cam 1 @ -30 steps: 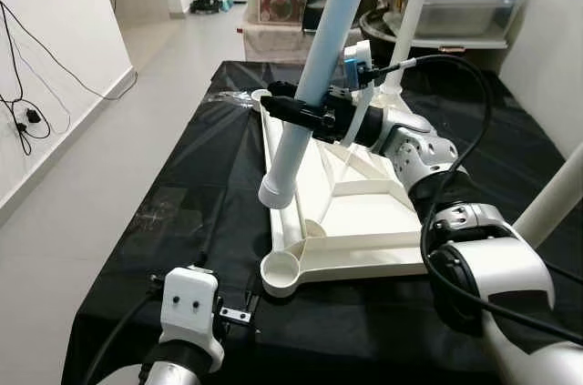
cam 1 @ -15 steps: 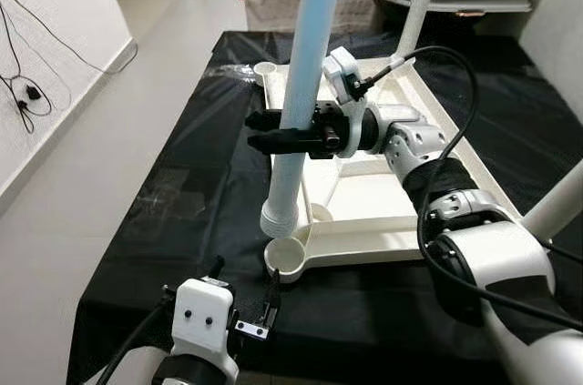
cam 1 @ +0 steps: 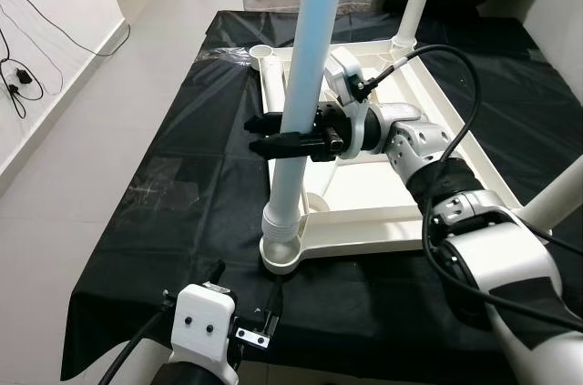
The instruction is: Building children table
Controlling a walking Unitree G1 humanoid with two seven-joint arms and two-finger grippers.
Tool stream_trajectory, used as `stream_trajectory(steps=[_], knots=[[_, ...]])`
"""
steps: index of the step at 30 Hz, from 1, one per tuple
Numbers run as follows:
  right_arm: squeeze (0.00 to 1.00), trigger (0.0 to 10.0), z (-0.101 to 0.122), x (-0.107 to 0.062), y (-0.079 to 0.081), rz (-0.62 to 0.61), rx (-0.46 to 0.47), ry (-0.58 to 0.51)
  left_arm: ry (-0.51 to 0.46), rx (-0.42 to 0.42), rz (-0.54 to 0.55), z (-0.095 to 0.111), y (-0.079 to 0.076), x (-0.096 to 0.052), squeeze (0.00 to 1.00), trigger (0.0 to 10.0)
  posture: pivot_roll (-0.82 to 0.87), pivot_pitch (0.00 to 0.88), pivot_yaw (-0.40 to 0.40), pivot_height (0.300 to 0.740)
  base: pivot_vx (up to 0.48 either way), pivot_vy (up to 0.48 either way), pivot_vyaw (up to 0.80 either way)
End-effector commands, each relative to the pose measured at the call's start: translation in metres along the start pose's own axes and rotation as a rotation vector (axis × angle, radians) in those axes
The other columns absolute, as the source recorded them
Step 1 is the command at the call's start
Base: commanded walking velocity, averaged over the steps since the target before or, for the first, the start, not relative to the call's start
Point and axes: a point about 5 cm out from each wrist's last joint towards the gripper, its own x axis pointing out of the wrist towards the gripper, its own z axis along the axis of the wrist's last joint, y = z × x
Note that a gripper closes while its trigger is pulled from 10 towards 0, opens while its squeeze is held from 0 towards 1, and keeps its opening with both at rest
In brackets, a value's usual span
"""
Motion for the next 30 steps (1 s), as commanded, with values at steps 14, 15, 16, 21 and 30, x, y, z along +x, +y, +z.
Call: stream_trajectory(steps=[14,15,16,21,30], knots=[[0.0,10.0,-0.01,0.011,0.017,0.132,0.022,0.002,0.032,-0.014,-0.006,-0.004,-0.004,-0.005,0.0,10.0,0.15,0.205,-0.036,0.74,0.0,0.0,0.0],[0.0,10.0,-0.01,0.011,0.017,0.132,0.022,0.002,0.032,-0.014,-0.006,-0.004,-0.004,-0.005,0.0,10.0,0.15,0.205,-0.036,0.74,0.0,0.0,0.0],[0.0,10.0,-0.01,0.011,0.017,0.137,0.028,-0.003,0.033,-0.014,-0.005,-0.004,-0.004,-0.005,0.0,10.0,0.15,0.205,-0.036,0.74,0.0,0.0,0.0],[0.0,10.0,-0.023,0.013,0.018,0.143,0.039,0.051,0.035,-0.013,-0.003,-0.004,-0.004,-0.006,0.0,10.0,0.15,0.205,-0.036,0.74,0.0,0.0,0.0],[0.0,10.0,-0.033,0.013,0.009,0.088,-0.002,0.14,0.035,-0.012,0.001,-0.004,-0.004,-0.005,0.0,10.0,0.15,0.202,-0.04,0.74,0.0,0.0,0.0]])
